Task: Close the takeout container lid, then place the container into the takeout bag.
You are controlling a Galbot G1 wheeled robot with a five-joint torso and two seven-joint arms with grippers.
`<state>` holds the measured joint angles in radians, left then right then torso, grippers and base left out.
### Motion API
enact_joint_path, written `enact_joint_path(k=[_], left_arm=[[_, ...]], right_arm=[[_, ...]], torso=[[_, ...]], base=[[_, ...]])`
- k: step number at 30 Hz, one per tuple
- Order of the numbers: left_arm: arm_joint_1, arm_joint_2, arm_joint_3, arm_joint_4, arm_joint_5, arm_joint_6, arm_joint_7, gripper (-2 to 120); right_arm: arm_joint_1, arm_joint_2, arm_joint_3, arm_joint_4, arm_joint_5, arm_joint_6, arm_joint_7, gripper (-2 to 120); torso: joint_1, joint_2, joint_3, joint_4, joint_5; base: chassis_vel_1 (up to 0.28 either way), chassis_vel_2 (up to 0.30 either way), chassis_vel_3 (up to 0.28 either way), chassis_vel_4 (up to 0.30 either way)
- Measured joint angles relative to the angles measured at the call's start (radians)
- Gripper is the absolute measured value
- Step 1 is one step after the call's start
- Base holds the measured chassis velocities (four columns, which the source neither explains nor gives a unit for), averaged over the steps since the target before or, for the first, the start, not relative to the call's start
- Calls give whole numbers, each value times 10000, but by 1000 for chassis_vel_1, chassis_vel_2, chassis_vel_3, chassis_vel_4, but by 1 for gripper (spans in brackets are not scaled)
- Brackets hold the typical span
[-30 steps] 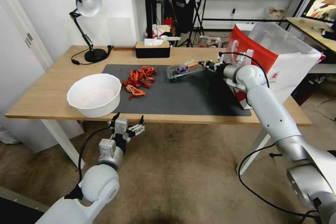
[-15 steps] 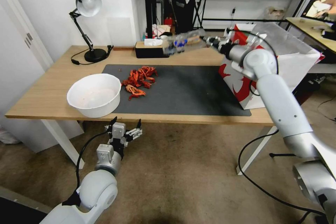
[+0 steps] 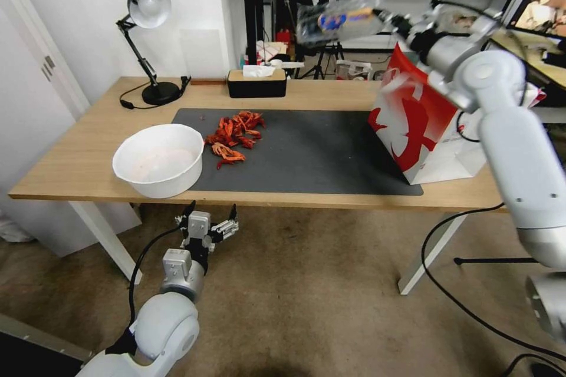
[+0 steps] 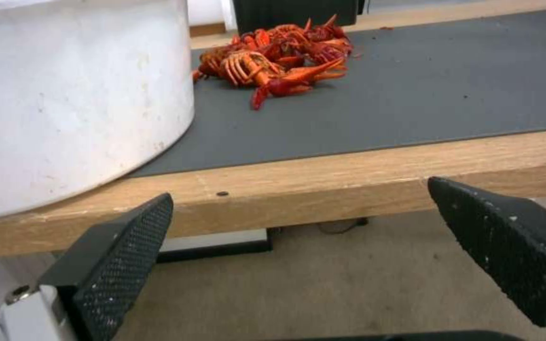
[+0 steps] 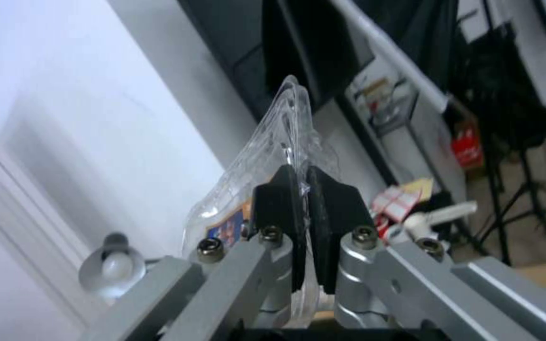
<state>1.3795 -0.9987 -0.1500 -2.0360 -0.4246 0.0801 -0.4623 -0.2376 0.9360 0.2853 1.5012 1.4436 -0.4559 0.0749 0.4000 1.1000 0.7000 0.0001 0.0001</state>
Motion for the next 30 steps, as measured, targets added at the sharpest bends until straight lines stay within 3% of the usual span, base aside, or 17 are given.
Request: enact_joint_path(k=[7, 9, 11, 16, 22, 30], left_arm=[[20, -5, 12, -81, 0, 0, -6, 100], [20, -5, 12, -81, 0, 0, -6, 100], [63, -58, 41, -125, 5, 0, -6, 100], [116, -75, 65, -178, 28, 0, -1, 100], [140, -135, 163, -239, 81, 0, 23, 100], [169, -184, 229, -247, 132, 0, 48, 100]], right_arm=[[-322, -1069, 614, 636, -166, 82, 528, 1], [-322, -1069, 614, 636, -166, 82, 528, 1], [-873, -1714, 1343, 1047, -323, 78, 928, 1], [-1840, -2362, 2301, 1448, -331, -39, 1435, 1], [-3017, -2719, 3139, 1723, -247, -157, 1825, 1], [-3932, -2572, 3729, 1731, 56, -324, 2195, 1]], torso=[[0, 0, 0, 0, 1], [0, 0, 0, 0, 1], [-1, -1, 0, -2, 1], [0, 0, -1, -2, -1], [-1, 0, -1, -3, 0], [-1, 0, -1, -1, -1]], base=[[0, 0, 0, 0], [0, 0, 0, 0], [0, 0, 0, 0], [0, 0, 0, 0], [0, 0, 0, 0], [0, 0, 0, 0]])
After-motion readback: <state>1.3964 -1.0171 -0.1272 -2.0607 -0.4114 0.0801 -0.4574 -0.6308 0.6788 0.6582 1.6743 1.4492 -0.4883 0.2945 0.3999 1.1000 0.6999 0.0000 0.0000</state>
